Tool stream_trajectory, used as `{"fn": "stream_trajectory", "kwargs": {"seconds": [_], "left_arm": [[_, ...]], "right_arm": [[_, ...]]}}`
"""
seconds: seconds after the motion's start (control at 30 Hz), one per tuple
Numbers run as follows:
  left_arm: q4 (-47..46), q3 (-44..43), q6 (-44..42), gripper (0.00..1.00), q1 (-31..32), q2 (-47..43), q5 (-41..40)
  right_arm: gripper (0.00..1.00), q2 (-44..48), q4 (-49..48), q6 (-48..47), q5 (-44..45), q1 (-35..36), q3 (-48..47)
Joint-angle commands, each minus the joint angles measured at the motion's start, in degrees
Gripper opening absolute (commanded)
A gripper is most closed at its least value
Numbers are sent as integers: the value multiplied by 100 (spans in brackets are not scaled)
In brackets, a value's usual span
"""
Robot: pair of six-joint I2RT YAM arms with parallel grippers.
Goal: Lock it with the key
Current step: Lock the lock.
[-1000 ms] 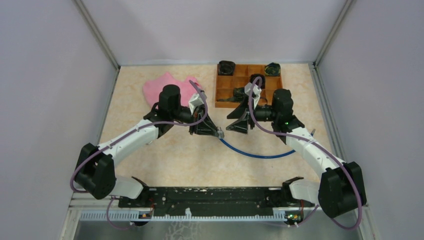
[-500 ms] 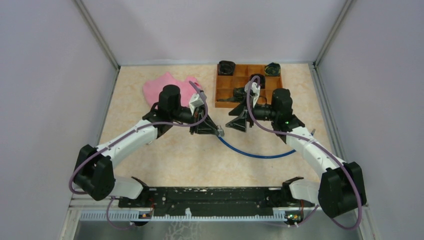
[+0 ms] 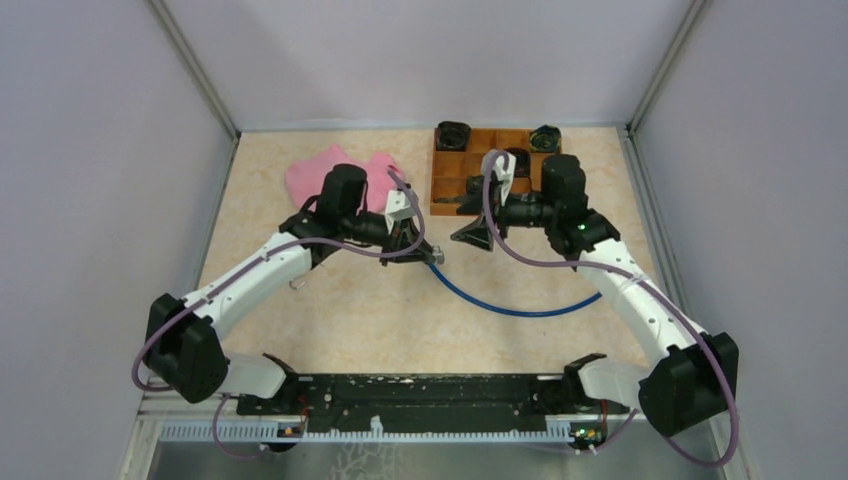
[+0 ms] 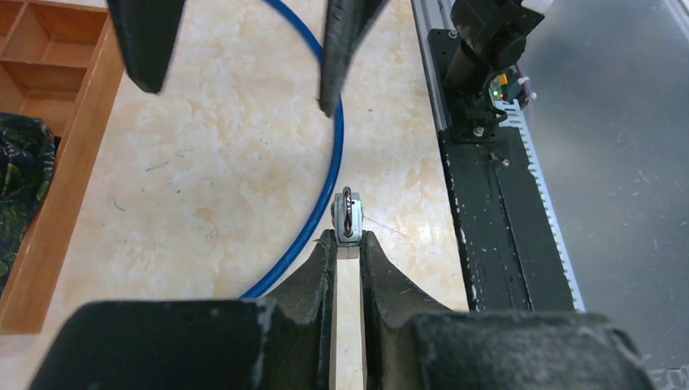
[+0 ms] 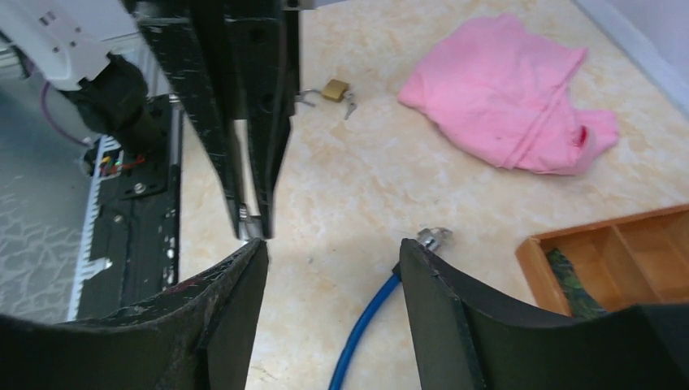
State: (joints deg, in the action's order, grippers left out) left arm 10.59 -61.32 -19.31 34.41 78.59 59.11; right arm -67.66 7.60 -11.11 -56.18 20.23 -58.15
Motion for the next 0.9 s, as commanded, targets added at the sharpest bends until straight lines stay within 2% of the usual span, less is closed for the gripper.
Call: {"fn": "stream_trajectory", "kwargs": {"seconds": [0.0, 0.2, 0.5, 0.7, 0.87], "left_arm": [[426, -209, -472, 0, 103, -6, -232], [435, -218, -503, 0, 194, 82, -370], [435, -236, -468, 0, 232, 122, -466], [435, -203, -469, 0, 240, 98, -506], [406, -172, -468, 0, 236, 56, -563]], "right_arm": [[59, 29, 237, -305, -112, 509, -94], [52, -161, -303, 200, -431, 674, 133], [42, -269, -387, 224, -446, 856, 319], [24, -321, -547, 372, -435, 913, 412], [16, -345, -656, 453, -448, 921, 508]]}}
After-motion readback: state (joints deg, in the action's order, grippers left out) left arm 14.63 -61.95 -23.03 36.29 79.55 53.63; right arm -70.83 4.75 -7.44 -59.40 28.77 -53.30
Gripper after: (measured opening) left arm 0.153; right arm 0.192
